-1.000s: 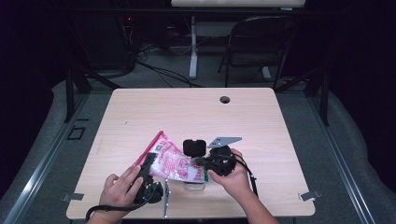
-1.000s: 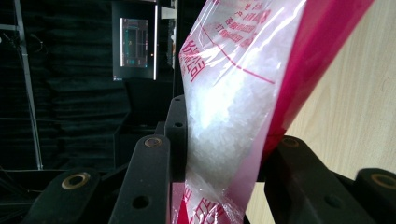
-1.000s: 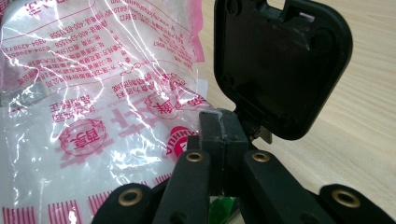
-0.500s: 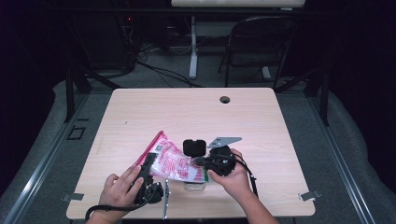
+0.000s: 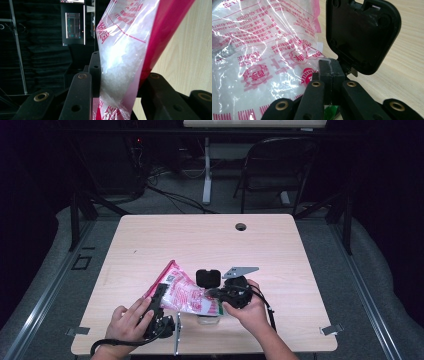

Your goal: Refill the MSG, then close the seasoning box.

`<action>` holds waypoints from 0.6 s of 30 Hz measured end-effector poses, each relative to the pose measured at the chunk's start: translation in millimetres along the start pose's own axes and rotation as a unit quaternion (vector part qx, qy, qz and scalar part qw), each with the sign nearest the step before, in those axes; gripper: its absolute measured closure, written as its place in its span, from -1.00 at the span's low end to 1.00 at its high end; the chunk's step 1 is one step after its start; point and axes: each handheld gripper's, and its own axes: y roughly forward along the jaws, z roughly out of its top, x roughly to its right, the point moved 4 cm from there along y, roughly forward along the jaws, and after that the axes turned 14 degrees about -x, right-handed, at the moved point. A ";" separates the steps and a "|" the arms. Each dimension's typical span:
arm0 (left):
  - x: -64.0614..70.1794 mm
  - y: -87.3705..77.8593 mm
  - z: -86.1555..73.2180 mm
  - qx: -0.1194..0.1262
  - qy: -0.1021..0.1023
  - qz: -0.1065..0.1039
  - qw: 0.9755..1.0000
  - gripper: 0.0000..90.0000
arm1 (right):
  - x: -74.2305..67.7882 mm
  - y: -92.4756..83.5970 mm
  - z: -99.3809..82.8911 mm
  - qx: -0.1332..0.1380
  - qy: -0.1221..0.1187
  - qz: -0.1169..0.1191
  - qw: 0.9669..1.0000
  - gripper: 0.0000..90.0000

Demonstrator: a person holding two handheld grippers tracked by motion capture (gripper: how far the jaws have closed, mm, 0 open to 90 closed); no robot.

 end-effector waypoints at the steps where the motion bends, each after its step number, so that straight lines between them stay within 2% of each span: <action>1: 0.0 0.0 0.0 0.000 0.000 0.000 1.000 0.57 | 0.0 0.0 0.0 0.000 0.000 0.000 1.000 1.00; 17: -1.5 -1.4 1.4 0.001 0.009 0.003 1.000 0.57 | 0.0 0.0 -0.2 0.001 0.002 -0.001 1.000 1.00; 18: -2.2 -1.7 1.9 0.003 0.012 0.007 1.000 0.57 | 0.0 -0.2 -0.2 0.001 0.002 -0.002 1.000 1.00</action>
